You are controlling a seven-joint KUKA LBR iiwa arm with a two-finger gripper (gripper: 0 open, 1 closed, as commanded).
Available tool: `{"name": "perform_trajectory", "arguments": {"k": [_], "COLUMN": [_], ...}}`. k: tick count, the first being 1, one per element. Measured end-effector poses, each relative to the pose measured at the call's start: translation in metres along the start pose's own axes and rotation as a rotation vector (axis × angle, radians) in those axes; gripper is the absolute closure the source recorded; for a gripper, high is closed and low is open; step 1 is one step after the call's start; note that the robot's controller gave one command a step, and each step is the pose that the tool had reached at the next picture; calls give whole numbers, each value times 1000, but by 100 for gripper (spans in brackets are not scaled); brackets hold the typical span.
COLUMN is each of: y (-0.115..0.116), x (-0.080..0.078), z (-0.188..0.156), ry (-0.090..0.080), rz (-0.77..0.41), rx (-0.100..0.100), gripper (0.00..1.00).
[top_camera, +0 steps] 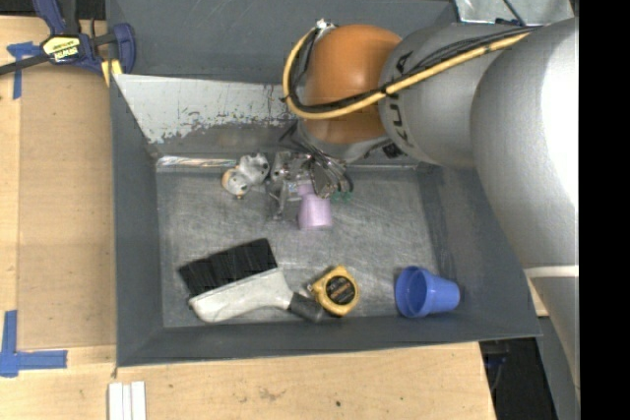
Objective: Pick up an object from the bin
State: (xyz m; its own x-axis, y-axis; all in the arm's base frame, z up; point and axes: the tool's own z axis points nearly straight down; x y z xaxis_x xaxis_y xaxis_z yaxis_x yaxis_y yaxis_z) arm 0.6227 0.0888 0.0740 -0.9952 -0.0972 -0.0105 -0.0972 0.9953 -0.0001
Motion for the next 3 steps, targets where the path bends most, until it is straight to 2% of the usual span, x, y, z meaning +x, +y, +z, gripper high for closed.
{"name": "perform_trajectory", "arguments": {"k": [1, 2, 3], "y": [0, 0, 0], "x": [2, -2, -2], "z": [2, -2, -2], "ry": [6, -8, -8], "rz": [0, 1, 1], "rx": [-1, -1, -2], "gripper": [0, 100, 100]}}
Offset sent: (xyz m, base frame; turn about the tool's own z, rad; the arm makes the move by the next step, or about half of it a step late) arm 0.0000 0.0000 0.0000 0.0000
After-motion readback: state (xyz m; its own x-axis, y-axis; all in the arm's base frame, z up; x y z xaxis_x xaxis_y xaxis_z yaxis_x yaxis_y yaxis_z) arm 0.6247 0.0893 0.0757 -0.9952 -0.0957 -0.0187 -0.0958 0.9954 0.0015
